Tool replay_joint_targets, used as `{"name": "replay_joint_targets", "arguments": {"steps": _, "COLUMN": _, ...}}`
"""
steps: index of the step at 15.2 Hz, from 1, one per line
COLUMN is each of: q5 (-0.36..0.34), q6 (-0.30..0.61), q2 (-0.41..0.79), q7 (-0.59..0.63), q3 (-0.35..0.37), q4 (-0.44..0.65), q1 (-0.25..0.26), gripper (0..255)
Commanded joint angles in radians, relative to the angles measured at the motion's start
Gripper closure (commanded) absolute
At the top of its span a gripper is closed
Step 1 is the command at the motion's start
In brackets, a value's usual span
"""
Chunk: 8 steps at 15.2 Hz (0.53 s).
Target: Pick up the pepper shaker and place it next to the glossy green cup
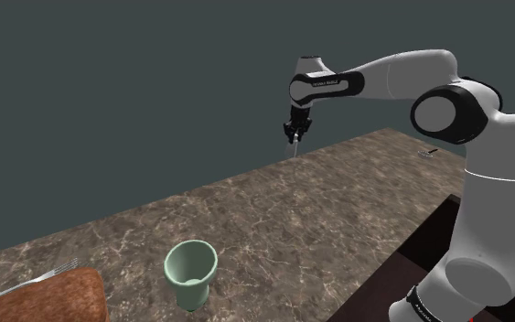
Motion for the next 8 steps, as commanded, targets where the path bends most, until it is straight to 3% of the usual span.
{"name": "replay_joint_targets", "arguments": {"steps": 1, "q5": 0.000, "q6": -0.026, "q2": -0.003, "q7": -0.001, "q3": 0.000, "q4": 0.023, "q1": 0.001, "gripper": 255}}
{"name": "replay_joint_targets", "arguments": {"steps": 8, "q5": 0.002, "q6": -0.116, "q2": -0.011, "q7": -0.009, "q3": 0.000, "q4": 0.105, "q1": 0.000, "gripper": 255}}
